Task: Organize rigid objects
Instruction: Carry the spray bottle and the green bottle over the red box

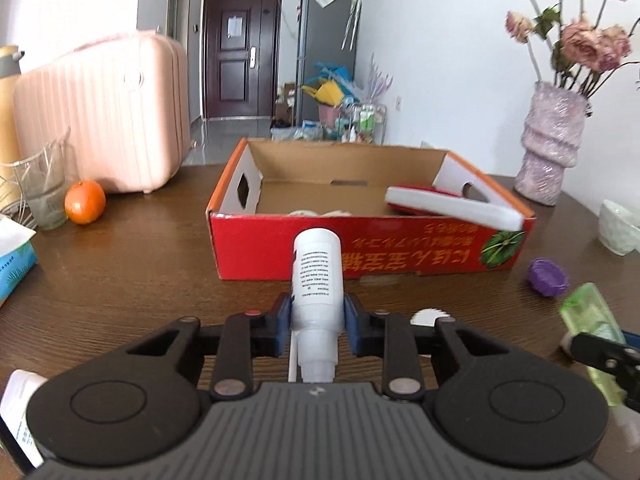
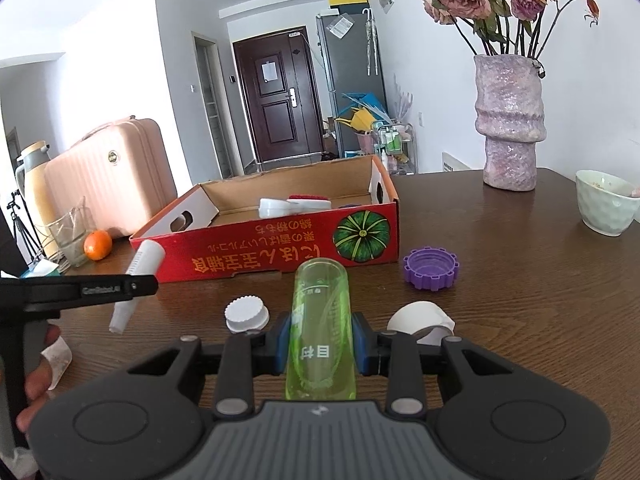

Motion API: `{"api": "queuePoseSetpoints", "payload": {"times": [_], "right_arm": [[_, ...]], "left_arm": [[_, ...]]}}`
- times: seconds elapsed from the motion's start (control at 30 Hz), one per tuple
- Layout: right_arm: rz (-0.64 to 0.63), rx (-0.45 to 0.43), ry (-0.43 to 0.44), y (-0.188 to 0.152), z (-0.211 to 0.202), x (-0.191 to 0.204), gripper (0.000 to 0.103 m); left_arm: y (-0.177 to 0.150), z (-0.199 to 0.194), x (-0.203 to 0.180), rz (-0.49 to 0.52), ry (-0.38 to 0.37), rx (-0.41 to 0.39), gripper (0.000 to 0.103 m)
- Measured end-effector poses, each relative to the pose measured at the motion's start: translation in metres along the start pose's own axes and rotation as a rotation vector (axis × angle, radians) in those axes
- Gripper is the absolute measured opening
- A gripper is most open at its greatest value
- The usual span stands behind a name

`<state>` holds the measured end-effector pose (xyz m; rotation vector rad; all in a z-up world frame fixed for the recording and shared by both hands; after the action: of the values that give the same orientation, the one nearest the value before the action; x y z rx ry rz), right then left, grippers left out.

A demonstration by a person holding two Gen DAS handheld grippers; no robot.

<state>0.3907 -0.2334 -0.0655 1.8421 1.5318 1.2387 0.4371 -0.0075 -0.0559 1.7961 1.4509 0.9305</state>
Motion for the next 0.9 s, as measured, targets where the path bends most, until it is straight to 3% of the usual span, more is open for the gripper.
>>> {"api": "queuePoseSetpoints", "payload": {"times": [0.3,0.9], "right_arm": [[-0.005,-0.010,0.015,0.000,-0.004,0.003,0.030],[-0.021,-0.041,0.067,0.001,-0.018,0.015,0.030]], "left_arm": [[-0.001,-0.031,-0.022,0.016,-0.037,-0.044,0.028],[-0.003,-0.069,-0.039,0.011,-0.005,-0.103,0.028]]}}
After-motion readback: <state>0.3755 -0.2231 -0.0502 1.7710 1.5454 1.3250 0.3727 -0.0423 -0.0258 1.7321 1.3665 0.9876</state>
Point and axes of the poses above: each gripper's, at about its wrist camera, not at the fingertips, and z roughly the way its jaws point, x to its left, y to its top, the point moved 5 cm from there along z, roughly the way its jaws point, and after that the axes turned 12 degrees about z, right-handed, at the moved point
